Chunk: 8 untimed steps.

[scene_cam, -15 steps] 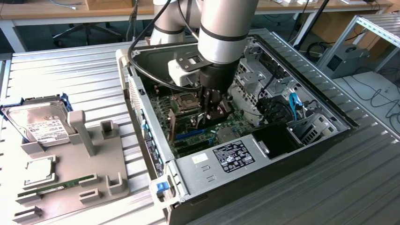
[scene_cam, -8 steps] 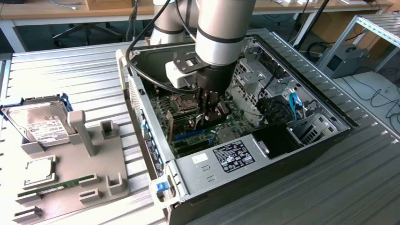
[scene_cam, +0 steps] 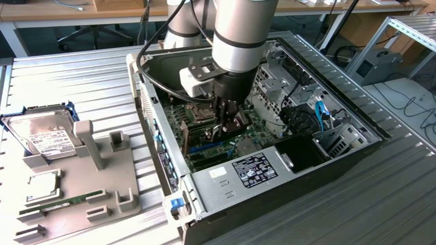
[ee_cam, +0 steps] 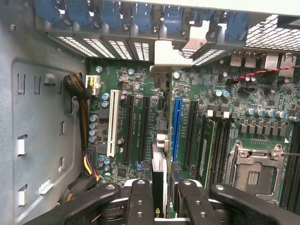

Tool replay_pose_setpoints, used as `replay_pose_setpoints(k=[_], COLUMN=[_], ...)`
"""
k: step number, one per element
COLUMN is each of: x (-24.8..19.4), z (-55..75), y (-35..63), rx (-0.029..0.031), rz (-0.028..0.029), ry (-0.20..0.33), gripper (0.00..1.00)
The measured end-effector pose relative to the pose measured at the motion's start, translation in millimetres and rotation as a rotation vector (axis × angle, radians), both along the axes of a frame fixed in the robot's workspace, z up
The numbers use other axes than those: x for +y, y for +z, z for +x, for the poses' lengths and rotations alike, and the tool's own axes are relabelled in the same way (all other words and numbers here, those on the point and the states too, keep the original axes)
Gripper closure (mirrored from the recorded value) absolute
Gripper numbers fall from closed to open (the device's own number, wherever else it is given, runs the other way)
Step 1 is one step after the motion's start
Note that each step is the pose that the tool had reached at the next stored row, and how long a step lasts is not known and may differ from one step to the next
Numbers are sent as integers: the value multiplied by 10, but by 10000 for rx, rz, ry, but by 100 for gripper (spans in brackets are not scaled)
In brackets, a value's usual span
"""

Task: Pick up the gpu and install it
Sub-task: 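Insert the gpu into the slot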

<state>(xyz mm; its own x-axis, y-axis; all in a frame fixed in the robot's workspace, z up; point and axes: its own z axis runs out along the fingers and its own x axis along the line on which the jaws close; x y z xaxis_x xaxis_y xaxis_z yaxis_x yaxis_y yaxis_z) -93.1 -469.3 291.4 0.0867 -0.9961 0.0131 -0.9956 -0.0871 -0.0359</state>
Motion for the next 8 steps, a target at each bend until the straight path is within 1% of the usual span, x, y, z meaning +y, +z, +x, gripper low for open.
replay_pose_setpoints(k=[8], x=[0], z=[-10], y=[-16], rx=[0], rz=[0], ry=[-1], gripper=[74])
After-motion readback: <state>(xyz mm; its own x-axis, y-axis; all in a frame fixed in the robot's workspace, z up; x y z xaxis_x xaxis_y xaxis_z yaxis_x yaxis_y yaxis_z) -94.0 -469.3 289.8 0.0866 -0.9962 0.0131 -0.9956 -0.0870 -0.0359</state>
